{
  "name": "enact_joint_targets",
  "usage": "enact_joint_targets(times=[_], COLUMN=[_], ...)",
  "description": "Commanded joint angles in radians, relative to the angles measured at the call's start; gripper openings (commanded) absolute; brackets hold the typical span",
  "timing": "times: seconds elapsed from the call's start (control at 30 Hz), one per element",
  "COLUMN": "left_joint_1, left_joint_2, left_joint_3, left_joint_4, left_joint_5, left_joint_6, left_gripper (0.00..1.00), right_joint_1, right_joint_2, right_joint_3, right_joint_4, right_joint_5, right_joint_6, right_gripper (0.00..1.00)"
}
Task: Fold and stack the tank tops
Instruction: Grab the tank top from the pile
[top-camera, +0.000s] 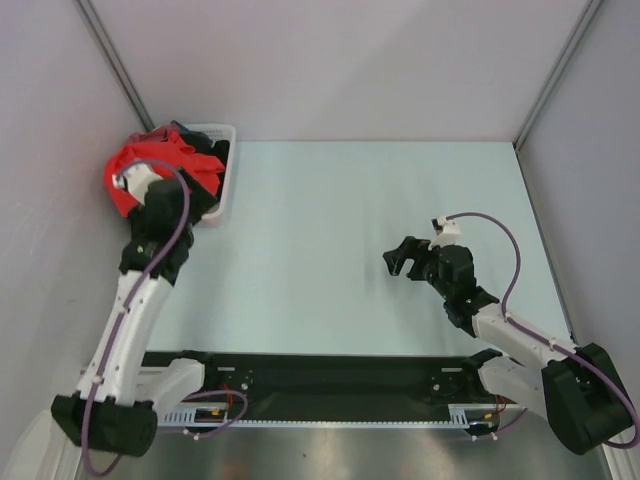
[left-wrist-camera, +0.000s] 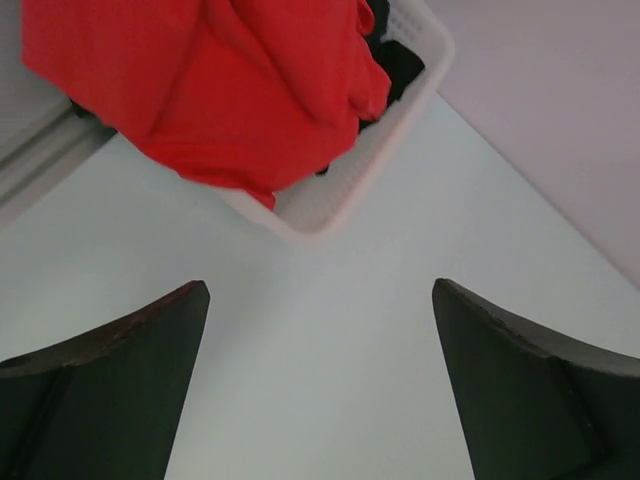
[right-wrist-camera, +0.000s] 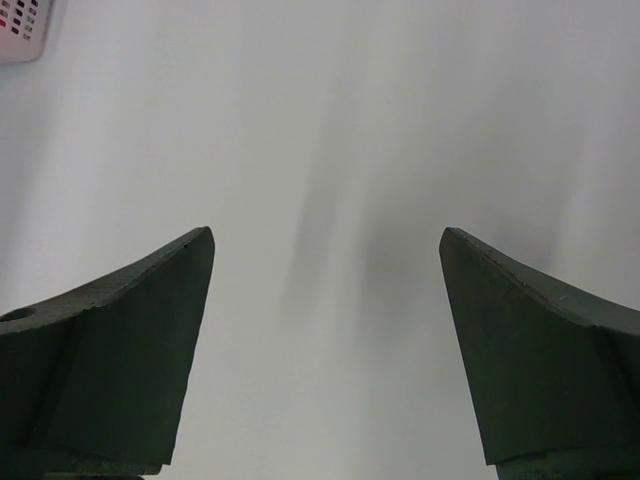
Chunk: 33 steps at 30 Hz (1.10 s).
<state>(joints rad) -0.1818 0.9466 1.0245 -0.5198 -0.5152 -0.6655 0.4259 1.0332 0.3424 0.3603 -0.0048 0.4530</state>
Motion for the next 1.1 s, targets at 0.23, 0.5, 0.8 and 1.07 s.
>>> enact_joint_targets(times=[0.23,0.5,0.8,1.07], left_joint_1=[0.367,0.444,0.435,0.004], left_joint_2=[0.469,0.819,0.597,0.480], left_joint_3=[0.480,0.710,0.622,0.946], left_joint_4=[-0.167,-0.264,-0.112,-0.230], left_joint_5=[0.115,0.219,0.372,0.395], left_joint_6=[0.023,0.050,0.052,0.159], left_gripper=[1.00,0.55,0.00,0.00], right_joint_1=[-0.009,-0.010,-0.016,-0.018], right_joint_2=[-0.024,-0.062,-0.059,-0.058], right_joint_3=[0.032,0.018,0.021,0.020], right_joint_4=[0.016,0.016,0.019,0.022], right_joint_5=[-0.017,-0.014,-0.026,-0.032], right_joint_6=[0.009,0.007,0.009,0.006], right_gripper=[1.00,1.00,1.00,1.00])
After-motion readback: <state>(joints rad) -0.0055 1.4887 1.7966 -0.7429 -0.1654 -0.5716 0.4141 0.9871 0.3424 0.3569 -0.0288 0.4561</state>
